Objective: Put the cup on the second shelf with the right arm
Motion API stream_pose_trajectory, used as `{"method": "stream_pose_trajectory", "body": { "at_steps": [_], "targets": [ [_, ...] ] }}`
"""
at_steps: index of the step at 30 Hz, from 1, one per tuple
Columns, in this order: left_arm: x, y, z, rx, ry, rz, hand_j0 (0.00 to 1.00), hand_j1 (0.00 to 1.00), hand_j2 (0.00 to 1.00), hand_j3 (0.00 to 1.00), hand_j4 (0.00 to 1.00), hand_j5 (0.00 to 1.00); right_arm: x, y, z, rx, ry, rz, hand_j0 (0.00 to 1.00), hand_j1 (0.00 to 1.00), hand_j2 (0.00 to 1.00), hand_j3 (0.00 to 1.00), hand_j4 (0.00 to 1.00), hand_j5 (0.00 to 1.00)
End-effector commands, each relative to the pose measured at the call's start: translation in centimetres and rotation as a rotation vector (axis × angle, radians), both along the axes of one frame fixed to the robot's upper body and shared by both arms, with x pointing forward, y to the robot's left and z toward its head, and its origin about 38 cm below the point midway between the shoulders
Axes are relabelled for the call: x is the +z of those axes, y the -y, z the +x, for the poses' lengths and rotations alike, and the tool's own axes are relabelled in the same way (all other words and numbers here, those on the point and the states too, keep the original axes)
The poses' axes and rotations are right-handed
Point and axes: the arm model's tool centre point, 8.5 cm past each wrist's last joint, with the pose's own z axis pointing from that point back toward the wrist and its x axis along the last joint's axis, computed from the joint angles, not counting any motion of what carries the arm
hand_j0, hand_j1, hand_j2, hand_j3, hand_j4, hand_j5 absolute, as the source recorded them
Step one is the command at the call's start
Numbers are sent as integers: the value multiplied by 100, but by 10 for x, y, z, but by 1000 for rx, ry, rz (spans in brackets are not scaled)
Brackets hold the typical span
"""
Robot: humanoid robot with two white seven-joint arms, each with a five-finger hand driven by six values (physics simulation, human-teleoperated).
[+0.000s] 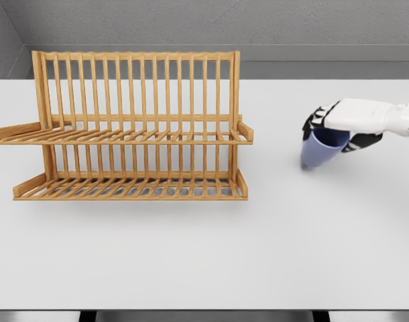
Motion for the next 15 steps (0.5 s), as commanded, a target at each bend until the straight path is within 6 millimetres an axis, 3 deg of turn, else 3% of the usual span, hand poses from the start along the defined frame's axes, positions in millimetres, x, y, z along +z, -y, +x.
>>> {"method": "stream_pose_trajectory", "body": {
  "at_steps": [1,9,15],
  "targets": [
    [0,0,0,0,0,0,100,100,100,100,100,100,10,3,2,-13,22,18,56,56,56,56,56,56],
    [0,0,0,0,0,0,100,100,100,100,100,100,38,12,7,-41,97,55,56,56,56,56,56,56],
    [0,0,0,0,0,0,100,100,100,100,100,100,57,-6,4,9,153,84,56,56,56,56,56,56]
  ]
}}
